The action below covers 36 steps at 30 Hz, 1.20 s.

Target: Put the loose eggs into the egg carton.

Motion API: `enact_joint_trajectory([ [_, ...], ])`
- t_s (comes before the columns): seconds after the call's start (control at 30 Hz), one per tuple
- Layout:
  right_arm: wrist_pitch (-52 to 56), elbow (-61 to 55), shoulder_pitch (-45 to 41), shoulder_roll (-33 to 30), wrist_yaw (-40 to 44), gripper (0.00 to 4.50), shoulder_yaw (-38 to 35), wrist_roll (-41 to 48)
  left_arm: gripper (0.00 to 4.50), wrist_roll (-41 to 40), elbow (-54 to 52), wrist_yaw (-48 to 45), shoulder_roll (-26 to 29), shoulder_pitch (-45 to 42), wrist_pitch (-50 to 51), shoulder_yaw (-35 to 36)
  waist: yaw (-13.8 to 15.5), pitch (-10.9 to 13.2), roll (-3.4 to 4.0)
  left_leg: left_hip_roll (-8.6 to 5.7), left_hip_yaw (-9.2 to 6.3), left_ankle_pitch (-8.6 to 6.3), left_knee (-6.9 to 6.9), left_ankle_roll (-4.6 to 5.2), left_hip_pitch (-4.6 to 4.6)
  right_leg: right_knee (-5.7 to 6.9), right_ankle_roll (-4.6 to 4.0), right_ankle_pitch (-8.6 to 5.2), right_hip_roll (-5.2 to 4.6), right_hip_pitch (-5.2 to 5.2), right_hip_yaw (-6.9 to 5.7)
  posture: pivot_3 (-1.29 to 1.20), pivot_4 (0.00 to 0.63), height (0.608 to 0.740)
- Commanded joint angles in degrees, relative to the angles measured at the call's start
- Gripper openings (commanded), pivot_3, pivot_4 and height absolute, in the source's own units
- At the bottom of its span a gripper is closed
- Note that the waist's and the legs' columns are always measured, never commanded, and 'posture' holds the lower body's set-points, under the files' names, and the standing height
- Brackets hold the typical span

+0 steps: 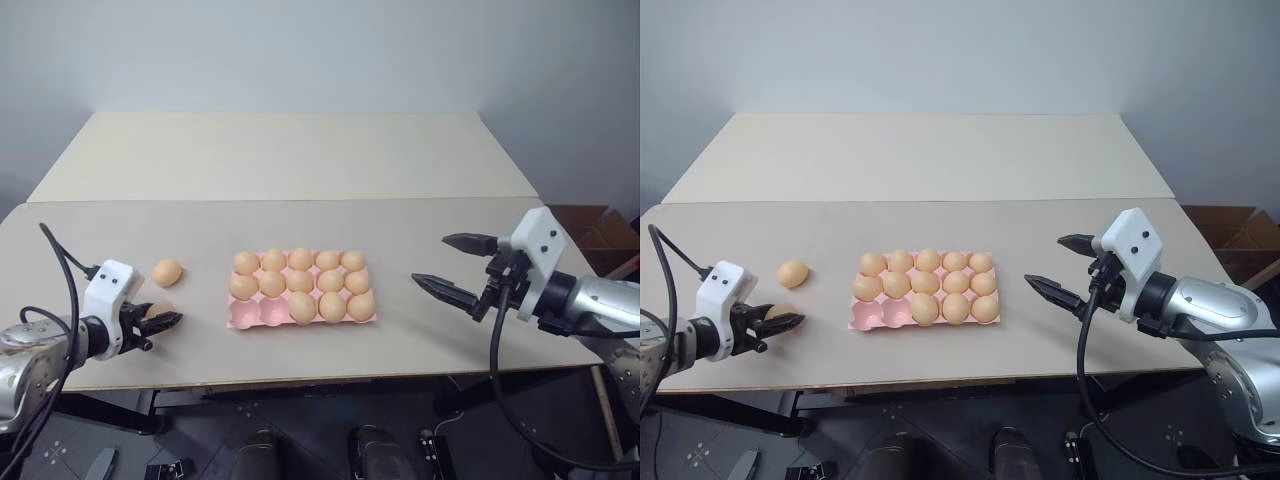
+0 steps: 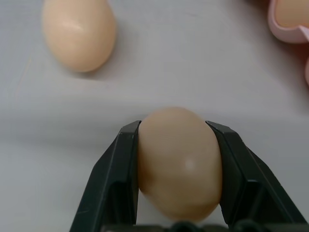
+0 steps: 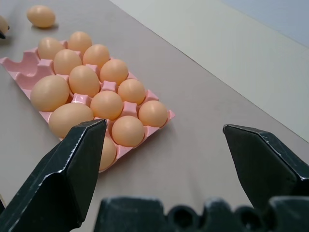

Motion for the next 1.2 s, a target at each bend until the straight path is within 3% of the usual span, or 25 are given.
enact_joint_trajectory([
  [0.03, -0.9, -1.2, -0.4, -1.0, 0.9, 4.5, -1.4, 0.7, 1.89, -1.0, -1.0, -14.1, 2.7, 1.0, -14.7, 6.7, 0.1, 0.0, 0.0, -0.01, 0.01, 0.0, 0.0, 0.0, -0.05, 0.01, -0.09, -0.04, -0.01, -0.06, -0.01, 0.0, 0.15, 0.74],
  [0.17, -1.3, -0.5, -1.1, -1.0, 1.2, 4.5, -0.5, -0.1, 1.89, -4.0, 3.6, -26.4, 4.2, -4.5, -21.3, 3.6, 1.0, 0.0, 0.03, -0.05, 0.04, 0.01, 0.0, -0.01, -0.02, 0.01, -0.23, -0.11, -0.04, -0.02, -0.03, 0.0, 0.15, 0.74],
  [0.27, -1.4, -0.3, -1.6, -0.8, 1.5, 4.5, -0.1, -0.2, 1.89, -3.0, 7.0, -33.0, 4.8, -11.8, -23.7, -4.0, 1.1, 0.0, 0.03, -0.06, 0.03, 0.01, 0.01, -0.01, 0.0, -0.02, -0.2, -0.12, -0.04, 0.07, -0.05, 0.0, 0.15, 0.74],
  [0.5, -2.2, -1.1, 0.6, -2.5, 5.6, 4.5, -2.2, 0.7, 1.89, 3.4, 15.2, -37.3, -2.9, -28.4, -29.0, -20.1, 0.7, 0.0, 0.01, -0.1, 0.01, 0.01, 0.01, 0.01, -0.09, -0.08, 0.28, 0.17, 0.02, 0.08, -0.03, 0.0, 0.15, 0.74],
  [0.7, -3.9, -1.0, 1.8, -3.9, 9.9, 4.5, -3.3, 1.7, 1.89, 8.7, 19.7, -39.2, -9.1, -34.3, -32.5, -28.9, 0.5, 0.0, 0.01, -0.09, -0.07, 0.01, 0.07, 0.02, -0.05, -0.05, 0.3, 0.17, 0.07, 0.16, -0.04, 0.0, 0.15, 0.74],
  [0.93, -6.6, -0.5, 3.8, -5.5, 17.7, 4.5, -5.8, 4.4, 1.89, 14.0, 23.7, -38.1, -12.1, -37.2, -35.0, -32.6, 0.6, 0.0, 0.0, -0.1, -0.14, 0.0, 0.12, 0.04, -0.09, -0.06, 0.33, 0.18, 0.07, 0.16, -0.07, 0.0, 0.15, 0.74],
  [1.1, -7.1, -0.6, 4.0, -5.4, 18.2, 4.5, -5.7, 4.7, 1.89, 15.0, 24.2, -38.6, -13.6, -38.2, -35.0, -33.8, 0.8, 0.0, 0.0, -0.09, -0.16, 0.0, 0.23, 0.04, -0.09, -0.04, 0.53, 0.11, 0.07, 0.22, -0.08, 0.0, 0.15, 0.74],
  [1.2, -7.4, -0.5, 4.0, -5.4, 17.9, 4.5, -5.4, 4.2, 2.7, 15.2, 23.5, -38.2, -14.1, -38.1, -33.8, -34.1, 0.8, 0.0, 0.0, -0.09, -0.17, 0.0, 0.23, 0.04, -0.1, -0.04, 0.51, 0.12, 0.07, 0.21, -0.1, 0.0, 0.15, 0.74],
])
